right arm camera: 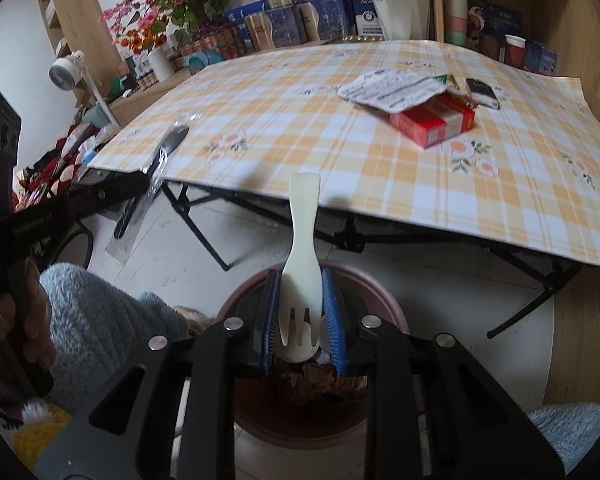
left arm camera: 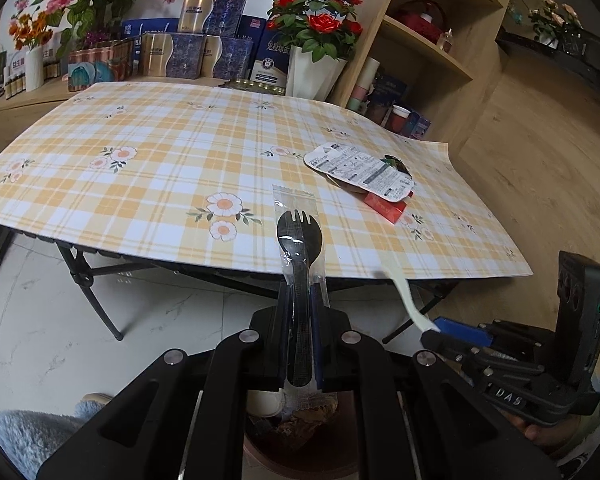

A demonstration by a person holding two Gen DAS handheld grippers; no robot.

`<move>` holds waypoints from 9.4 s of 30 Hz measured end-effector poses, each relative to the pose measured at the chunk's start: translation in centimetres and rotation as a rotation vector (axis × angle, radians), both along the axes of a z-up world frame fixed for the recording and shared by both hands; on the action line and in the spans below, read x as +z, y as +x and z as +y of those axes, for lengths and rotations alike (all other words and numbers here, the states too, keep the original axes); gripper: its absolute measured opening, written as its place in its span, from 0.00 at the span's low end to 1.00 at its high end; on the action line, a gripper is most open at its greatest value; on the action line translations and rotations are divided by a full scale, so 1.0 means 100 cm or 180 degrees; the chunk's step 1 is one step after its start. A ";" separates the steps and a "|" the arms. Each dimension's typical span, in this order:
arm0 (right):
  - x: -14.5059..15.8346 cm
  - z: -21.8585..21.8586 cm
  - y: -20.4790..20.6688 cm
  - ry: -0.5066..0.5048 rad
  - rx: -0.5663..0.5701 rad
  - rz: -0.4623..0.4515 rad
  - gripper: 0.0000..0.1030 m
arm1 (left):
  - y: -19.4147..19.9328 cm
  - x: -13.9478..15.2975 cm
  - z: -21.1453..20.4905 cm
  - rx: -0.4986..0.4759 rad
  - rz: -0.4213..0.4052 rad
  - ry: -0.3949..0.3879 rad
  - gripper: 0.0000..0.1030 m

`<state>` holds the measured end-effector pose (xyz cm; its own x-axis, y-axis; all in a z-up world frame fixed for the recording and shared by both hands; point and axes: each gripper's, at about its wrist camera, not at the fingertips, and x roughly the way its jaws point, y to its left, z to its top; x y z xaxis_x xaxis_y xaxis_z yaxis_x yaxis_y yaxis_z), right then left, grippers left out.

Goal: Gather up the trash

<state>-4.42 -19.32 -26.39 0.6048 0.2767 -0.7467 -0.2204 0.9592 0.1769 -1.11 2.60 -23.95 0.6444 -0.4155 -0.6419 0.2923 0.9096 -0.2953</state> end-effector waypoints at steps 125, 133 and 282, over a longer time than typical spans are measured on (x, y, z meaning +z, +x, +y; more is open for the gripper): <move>0.026 -0.215 0.032 0.0248 -0.1905 -0.0266 0.94 | 0.144 -0.008 -0.224 -0.0794 -0.0421 0.1503 0.94; 0.021 -0.225 0.038 0.0316 -0.1874 -0.0246 0.94 | 0.180 -0.014 -0.245 -0.0820 -0.0309 0.1484 0.84; -0.039 -0.006 -0.008 -0.0095 -0.0385 0.0215 0.80 | -0.052 0.002 0.016 0.0037 -0.0674 0.0625 0.94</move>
